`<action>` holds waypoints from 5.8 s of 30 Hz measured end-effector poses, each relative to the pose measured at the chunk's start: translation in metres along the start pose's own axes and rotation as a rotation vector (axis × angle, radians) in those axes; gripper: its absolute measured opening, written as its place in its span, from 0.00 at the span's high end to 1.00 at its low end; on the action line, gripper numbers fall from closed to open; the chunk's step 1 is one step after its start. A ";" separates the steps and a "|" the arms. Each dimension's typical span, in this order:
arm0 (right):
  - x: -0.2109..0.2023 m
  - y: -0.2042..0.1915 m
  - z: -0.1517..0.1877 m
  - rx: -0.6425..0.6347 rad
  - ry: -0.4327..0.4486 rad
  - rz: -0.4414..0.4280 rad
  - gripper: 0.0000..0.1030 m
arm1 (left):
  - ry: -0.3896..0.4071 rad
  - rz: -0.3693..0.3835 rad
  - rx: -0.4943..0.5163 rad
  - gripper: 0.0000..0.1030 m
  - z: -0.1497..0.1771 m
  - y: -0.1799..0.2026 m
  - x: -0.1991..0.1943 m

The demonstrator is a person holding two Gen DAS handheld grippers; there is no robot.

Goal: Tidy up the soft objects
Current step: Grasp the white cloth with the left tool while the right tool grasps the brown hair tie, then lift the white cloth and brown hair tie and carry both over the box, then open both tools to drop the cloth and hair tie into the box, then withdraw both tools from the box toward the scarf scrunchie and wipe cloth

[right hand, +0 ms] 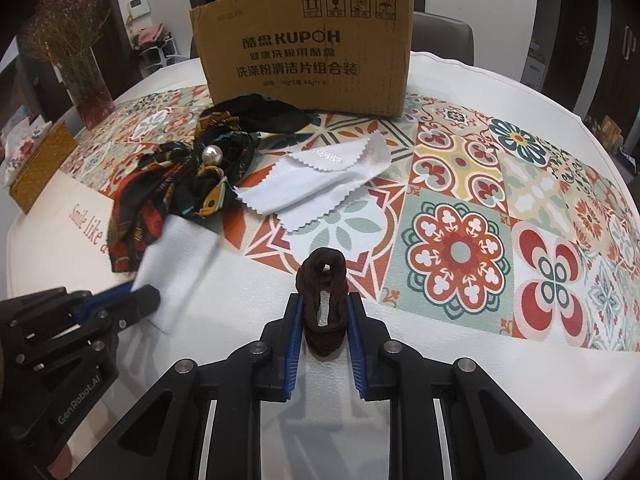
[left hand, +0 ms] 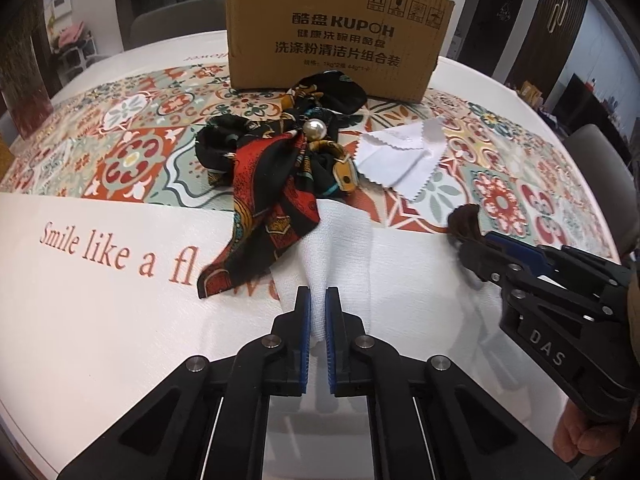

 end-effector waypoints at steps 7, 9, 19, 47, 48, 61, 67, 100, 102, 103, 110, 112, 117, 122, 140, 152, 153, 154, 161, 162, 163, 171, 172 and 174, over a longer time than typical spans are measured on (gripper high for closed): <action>-0.012 -0.004 -0.005 -0.005 0.022 -0.010 0.78 | 0.030 0.021 0.010 0.92 -0.005 0.005 -0.017; -0.015 -0.005 -0.007 -0.004 0.026 -0.012 0.78 | 0.045 0.024 0.015 0.92 -0.008 0.007 -0.023; -0.037 -0.009 -0.022 -0.008 0.074 -0.012 0.78 | 0.095 0.074 0.030 0.92 -0.024 0.016 -0.051; -0.115 -0.026 -0.085 -0.004 0.258 0.021 0.78 | 0.302 0.094 0.079 0.92 -0.097 0.011 -0.127; -0.117 -0.027 -0.088 -0.005 0.264 0.023 0.78 | 0.309 0.095 0.078 0.92 -0.101 0.009 -0.129; -0.136 -0.035 -0.135 0.002 0.363 0.060 0.78 | 0.408 0.095 0.096 0.92 -0.147 -0.004 -0.145; -0.140 -0.035 -0.157 0.011 0.403 0.082 0.78 | 0.445 0.102 0.100 0.92 -0.171 -0.009 -0.145; -0.106 -0.014 -0.256 0.001 0.526 0.156 0.78 | 0.587 0.058 0.152 0.92 -0.270 -0.022 -0.108; -0.104 -0.016 -0.260 -0.007 0.528 0.163 0.78 | 0.587 0.054 0.154 0.92 -0.276 -0.023 -0.102; -0.103 -0.015 -0.260 -0.009 0.528 0.164 0.78 | 0.587 0.053 0.155 0.92 -0.279 -0.022 -0.101; -0.089 -0.011 -0.272 -0.021 0.511 0.176 0.78 | 0.572 0.038 0.168 0.92 -0.293 -0.021 -0.082; -0.083 -0.009 -0.274 -0.023 0.502 0.179 0.78 | 0.571 0.032 0.177 0.92 -0.295 -0.020 -0.078; -0.069 -0.006 -0.277 -0.026 0.475 0.190 0.78 | 0.545 0.020 0.193 0.92 -0.296 -0.016 -0.062; -0.056 -0.004 -0.280 -0.025 0.447 0.195 0.78 | 0.504 0.017 0.207 0.91 -0.297 -0.012 -0.046; -0.032 0.007 -0.275 -0.007 0.370 0.179 0.50 | 0.464 0.003 0.207 0.69 -0.293 -0.012 -0.037; -0.057 0.000 -0.270 0.006 0.410 0.184 0.50 | 0.495 -0.002 0.186 0.60 -0.281 -0.019 -0.069; -0.061 -0.001 -0.270 0.007 0.415 0.183 0.50 | 0.494 0.001 0.185 0.59 -0.280 -0.019 -0.071; -0.063 -0.002 -0.268 0.007 0.419 0.184 0.49 | 0.493 0.002 0.183 0.59 -0.278 -0.020 -0.074; -0.081 -0.010 -0.259 0.014 0.438 0.184 0.49 | 0.486 0.009 0.182 0.57 -0.270 -0.020 -0.086; -0.083 -0.010 -0.257 0.015 0.439 0.183 0.49 | 0.486 0.007 0.182 0.56 -0.268 -0.020 -0.089; -0.085 -0.011 -0.255 0.016 0.440 0.180 0.49 | 0.484 0.006 0.182 0.55 -0.266 -0.020 -0.091; -0.094 -0.011 -0.240 0.036 0.437 0.167 0.49 | 0.470 -0.006 0.191 0.51 -0.248 -0.018 -0.101; -0.094 -0.012 -0.238 0.039 0.436 0.166 0.49 | 0.468 -0.008 0.190 0.49 -0.246 -0.017 -0.102; -0.095 -0.011 -0.232 0.046 0.431 0.161 0.49 | 0.465 -0.011 0.190 0.48 -0.241 -0.017 -0.104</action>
Point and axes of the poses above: each gripper's, at about its wrist camera, not at the fingertips, and x roughly the way its jaws point, y to its right, z to its underside, the point moved 8 cm from there along x, roughly the way its jaws point, and after that the axes turned 6 degrees about -z, right-handed, at the moved point
